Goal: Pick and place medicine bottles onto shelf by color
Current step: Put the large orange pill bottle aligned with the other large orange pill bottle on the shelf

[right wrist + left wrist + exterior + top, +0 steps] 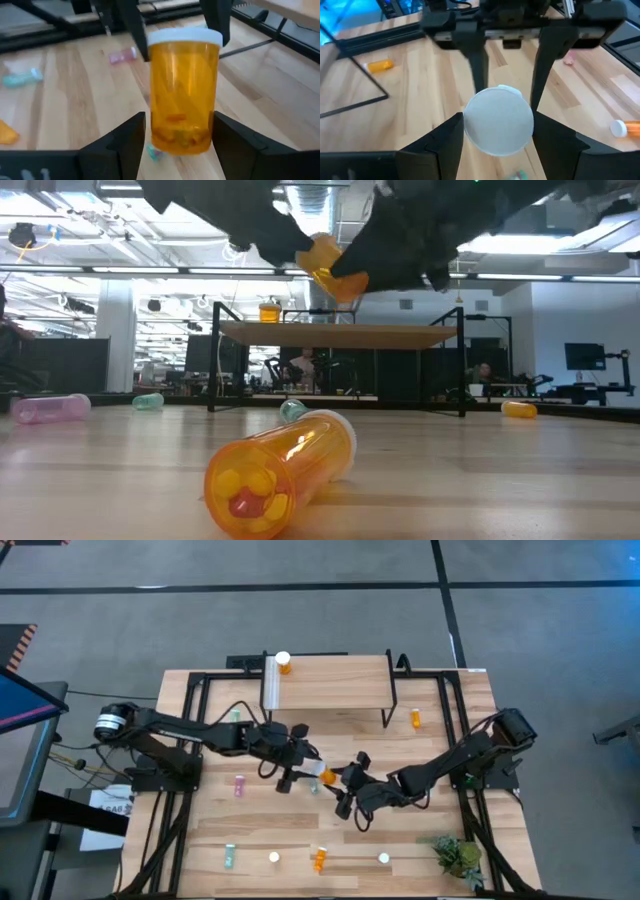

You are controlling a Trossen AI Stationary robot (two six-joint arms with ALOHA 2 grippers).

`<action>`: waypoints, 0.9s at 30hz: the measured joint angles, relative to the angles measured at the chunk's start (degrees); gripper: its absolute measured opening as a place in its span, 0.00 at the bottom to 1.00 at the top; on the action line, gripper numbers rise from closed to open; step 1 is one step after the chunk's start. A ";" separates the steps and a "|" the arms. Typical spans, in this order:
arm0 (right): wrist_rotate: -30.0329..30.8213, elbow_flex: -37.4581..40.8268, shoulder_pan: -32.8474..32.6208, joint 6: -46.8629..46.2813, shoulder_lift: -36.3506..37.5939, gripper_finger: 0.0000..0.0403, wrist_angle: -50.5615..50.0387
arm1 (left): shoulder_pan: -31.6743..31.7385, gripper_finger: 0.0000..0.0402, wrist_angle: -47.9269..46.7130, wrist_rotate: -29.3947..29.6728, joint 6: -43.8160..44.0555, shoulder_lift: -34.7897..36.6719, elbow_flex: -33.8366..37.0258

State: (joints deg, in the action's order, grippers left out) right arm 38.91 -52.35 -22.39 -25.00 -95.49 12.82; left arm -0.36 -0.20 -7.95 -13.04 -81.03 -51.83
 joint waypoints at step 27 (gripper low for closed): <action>-3.09 -0.05 -2.94 -8.06 1.64 0.59 -12.24 | 1.38 0.50 -0.76 -1.71 3.79 20.04 11.85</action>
State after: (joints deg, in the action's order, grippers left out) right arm 35.81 -52.40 -25.33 -33.06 -93.85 0.58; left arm 1.02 -0.97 -9.66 -9.25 -60.98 -39.99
